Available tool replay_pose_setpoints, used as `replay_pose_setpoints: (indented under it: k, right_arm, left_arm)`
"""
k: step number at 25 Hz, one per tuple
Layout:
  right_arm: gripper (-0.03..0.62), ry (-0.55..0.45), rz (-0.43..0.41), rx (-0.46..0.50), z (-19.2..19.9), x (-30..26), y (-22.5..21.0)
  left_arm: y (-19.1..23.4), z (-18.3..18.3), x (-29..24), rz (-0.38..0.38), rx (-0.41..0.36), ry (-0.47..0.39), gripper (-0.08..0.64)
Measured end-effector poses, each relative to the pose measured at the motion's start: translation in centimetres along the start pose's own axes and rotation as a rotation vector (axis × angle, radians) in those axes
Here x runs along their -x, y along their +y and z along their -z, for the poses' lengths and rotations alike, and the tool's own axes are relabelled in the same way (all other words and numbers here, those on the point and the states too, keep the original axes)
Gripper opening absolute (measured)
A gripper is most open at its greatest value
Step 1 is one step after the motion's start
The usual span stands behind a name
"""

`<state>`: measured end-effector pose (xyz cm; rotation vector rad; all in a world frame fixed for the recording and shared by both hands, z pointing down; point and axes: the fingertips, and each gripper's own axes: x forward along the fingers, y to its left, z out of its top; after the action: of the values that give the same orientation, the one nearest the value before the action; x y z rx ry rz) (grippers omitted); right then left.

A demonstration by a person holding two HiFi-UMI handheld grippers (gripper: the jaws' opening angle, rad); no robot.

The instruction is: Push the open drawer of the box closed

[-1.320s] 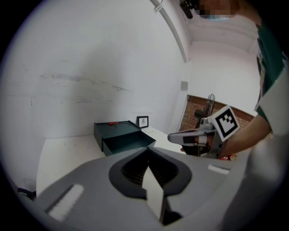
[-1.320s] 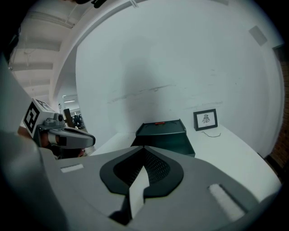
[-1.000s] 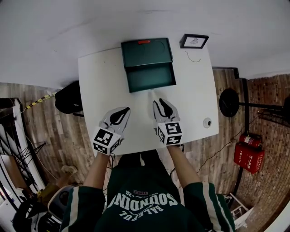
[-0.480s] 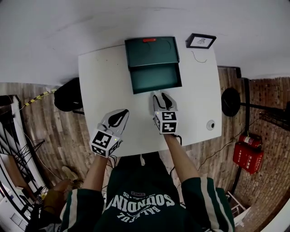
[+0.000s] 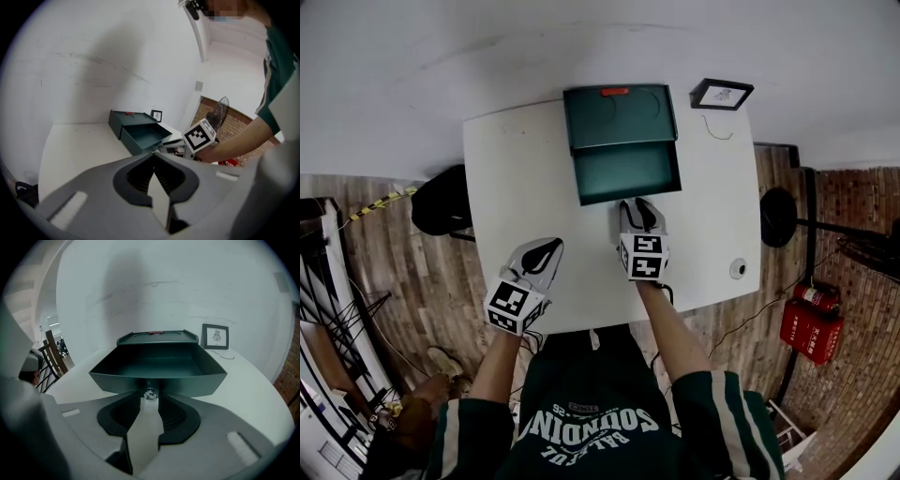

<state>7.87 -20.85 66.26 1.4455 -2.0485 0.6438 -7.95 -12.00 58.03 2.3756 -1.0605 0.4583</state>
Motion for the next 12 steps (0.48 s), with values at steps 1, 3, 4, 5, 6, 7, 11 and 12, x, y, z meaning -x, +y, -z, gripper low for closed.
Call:
replay_pose_setpoints:
  k: [1, 3, 4, 5, 6, 7, 11, 12]
  right_arm:
    - [0.113, 0.000, 0.003, 0.001, -0.05, -0.08, -0.03]
    - [0.075, 0.002, 0.009, 0.002, -0.15, -0.19, -0.02]
    - [0.075, 0.004, 0.011, 0.000, -0.15, -0.19, 0.02]
    - [0.074, 0.007, 0.012, -0.001, -0.12, -0.15, 0.02]
    - [0.074, 0.009, 0.014, 0.001, -0.10, -0.11, 0.00]
    - [0.074, 0.011, 0.015, 0.004, -0.11, -0.08, -0.03]
    - [0.072, 0.014, 0.010, 0.002, -0.18, -0.10, 0.08]
    - [0.072, 0.013, 0.009, 0.000, -0.24, -0.05, 0.09]
  left_arm:
    - [0.09, 0.05, -0.02, 0.000, 0.003, 0.000, 0.052]
    - [0.34, 0.15, 0.01, -0.001, 0.008, 0.001, 0.052]
    - [0.45, 0.21, 0.07, -0.002, 0.010, 0.002, 0.052]
    - [0.52, 0.24, 0.10, -0.002, 0.013, 0.002, 0.052]
    - [0.57, 0.27, 0.11, -0.002, 0.016, 0.002, 0.052]
    - [0.62, 0.29, 0.10, -0.002, 0.018, 0.002, 0.052]
    - [0.84, 0.44, 0.14, -0.003, 0.021, 0.002, 0.052]
    - [0.85, 0.47, 0.15, -0.003, 0.022, 0.001, 0.052]
